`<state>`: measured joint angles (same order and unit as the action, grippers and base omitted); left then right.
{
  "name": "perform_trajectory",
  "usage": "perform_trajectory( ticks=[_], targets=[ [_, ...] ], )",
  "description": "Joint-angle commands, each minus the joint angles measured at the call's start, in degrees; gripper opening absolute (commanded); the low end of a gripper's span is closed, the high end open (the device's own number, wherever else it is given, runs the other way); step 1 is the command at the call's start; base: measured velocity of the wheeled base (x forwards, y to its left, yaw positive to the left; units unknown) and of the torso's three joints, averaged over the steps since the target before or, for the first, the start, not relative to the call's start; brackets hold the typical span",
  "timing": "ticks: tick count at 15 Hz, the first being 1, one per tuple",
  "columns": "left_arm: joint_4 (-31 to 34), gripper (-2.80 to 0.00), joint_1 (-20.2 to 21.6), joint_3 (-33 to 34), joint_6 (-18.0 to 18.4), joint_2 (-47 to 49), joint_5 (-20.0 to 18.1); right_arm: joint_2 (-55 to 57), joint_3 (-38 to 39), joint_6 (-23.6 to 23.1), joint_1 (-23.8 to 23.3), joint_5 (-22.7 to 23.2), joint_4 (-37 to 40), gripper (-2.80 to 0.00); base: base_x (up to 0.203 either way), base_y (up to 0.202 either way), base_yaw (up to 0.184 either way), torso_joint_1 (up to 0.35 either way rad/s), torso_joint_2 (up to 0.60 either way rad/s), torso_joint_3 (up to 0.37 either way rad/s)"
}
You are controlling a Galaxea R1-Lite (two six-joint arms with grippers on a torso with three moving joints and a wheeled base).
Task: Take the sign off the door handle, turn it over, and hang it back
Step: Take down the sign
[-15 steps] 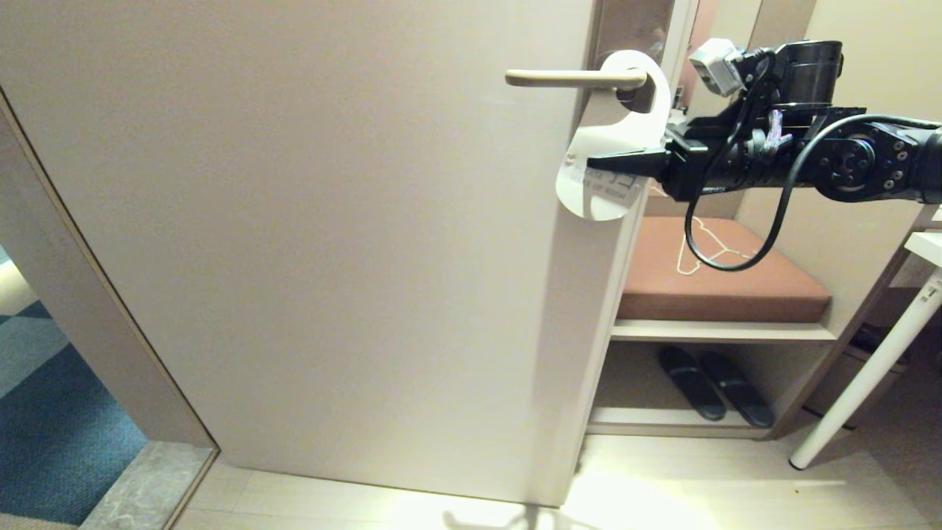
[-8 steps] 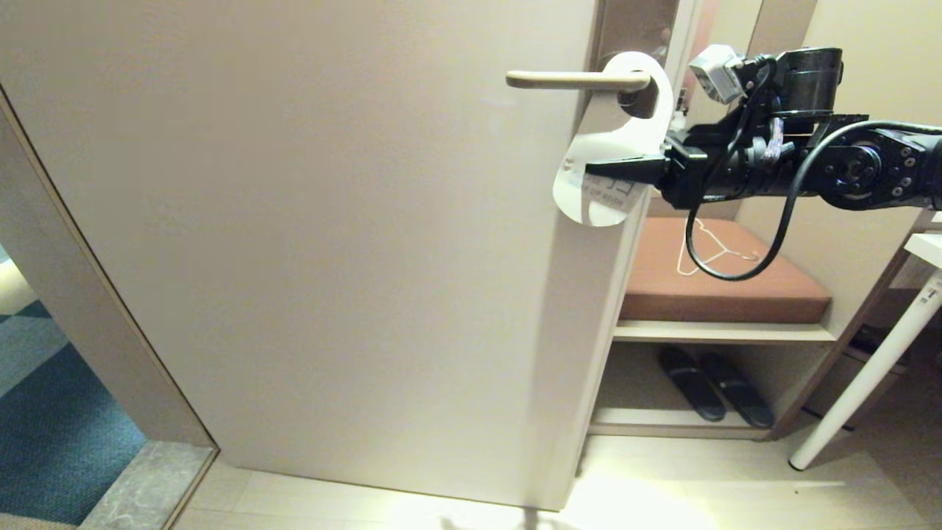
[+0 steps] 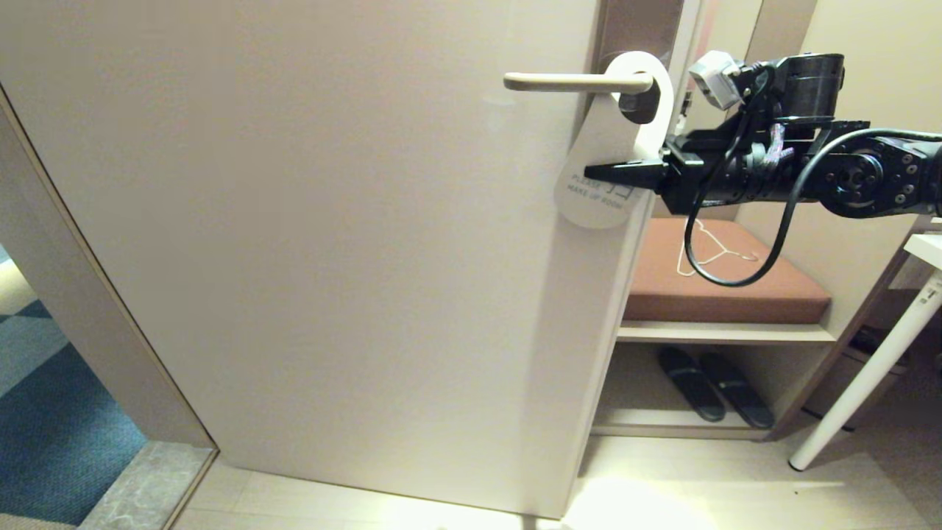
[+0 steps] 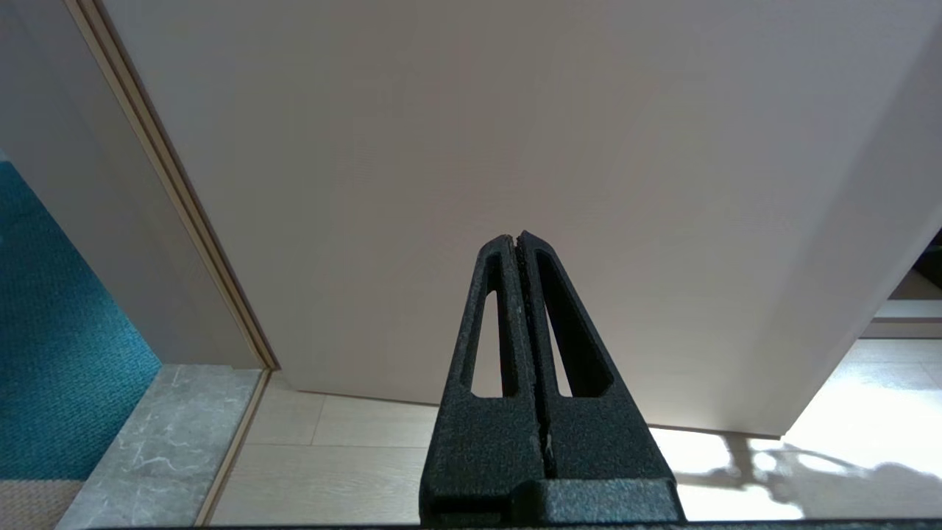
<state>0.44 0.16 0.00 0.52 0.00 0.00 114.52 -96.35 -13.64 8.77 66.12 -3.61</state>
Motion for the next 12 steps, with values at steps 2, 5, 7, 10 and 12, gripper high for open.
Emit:
perform_trajectory(
  ticks=[2, 5, 7, 10, 12],
  targets=[
    [0.0, -2.8, 0.02, 0.0, 0.0, 0.09, 0.0, 0.18, 0.03, -0.07, 0.02, 0.32, 0.0, 0.0, 0.0, 0.0, 0.0, 0.0, 0.0, 0.0],
    [0.0, -2.8, 0.02, 0.0, 0.0, 0.09, 0.0, 0.44, -0.24, -0.07, -0.03, 0.32, -0.05, 0.0, 0.0, 0.0, 0.0, 0.0, 0.0, 0.0],
    [0.0, -2.8, 0.02, 0.0, 0.0, 0.09, 0.0, 0.53, 0.03, -0.07, -0.46, 0.28, 0.0, 0.0, 0.0, 0.0, 0.0, 0.0, 0.0, 0.0],
    [0.0, -2.8, 0.02, 0.0, 0.0, 0.09, 0.0, 0.53, 0.18, 0.19, -0.68, 0.32, 0.09, 0.0, 0.0, 0.0, 0.0, 0.0, 0.0, 0.0],
    [0.0, -2.8, 0.02, 0.0, 0.0, 0.09, 0.0, 0.53, 0.03, 0.37, -1.03, 0.32, 0.09, 0.0, 0.0, 0.0, 0.0, 0.0, 0.0, 0.0]
  ],
)
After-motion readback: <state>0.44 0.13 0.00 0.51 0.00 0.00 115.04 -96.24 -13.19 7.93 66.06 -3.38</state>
